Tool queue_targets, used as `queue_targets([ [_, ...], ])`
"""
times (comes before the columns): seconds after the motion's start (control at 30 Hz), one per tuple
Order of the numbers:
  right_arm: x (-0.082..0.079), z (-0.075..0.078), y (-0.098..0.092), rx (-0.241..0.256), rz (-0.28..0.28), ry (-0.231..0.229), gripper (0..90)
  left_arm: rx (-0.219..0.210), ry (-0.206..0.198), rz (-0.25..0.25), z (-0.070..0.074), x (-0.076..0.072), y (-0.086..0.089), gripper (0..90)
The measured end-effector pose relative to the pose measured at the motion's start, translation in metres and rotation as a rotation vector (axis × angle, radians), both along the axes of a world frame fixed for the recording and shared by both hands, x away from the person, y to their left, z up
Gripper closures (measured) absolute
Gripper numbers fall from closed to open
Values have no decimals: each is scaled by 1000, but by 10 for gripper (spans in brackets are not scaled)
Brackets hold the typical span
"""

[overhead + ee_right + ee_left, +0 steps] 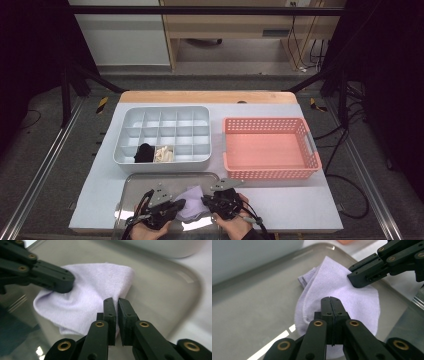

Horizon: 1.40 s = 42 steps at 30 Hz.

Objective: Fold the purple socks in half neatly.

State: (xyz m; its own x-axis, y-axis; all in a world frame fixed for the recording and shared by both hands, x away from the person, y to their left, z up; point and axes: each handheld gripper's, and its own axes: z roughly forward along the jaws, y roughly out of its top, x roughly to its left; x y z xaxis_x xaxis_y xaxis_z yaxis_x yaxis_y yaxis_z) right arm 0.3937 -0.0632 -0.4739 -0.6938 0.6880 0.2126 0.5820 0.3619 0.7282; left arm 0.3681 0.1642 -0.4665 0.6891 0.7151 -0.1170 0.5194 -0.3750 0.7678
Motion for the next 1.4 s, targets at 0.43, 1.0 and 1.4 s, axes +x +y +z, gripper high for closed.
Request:
queue_targets([
  [0.43, 1, 13, -21, 52, -48, -31, 708, -24, -25, -5, 12, 6, -24, 895],
  [1.0, 2, -4, -16, 43, -28, 37, 861, -4, 17, 11, -10, 8, -37, 895],
  [1.4, -5, 18, -15, 104, 34, -25, 876, -50, 30, 20, -12, 13, -38, 894],
])
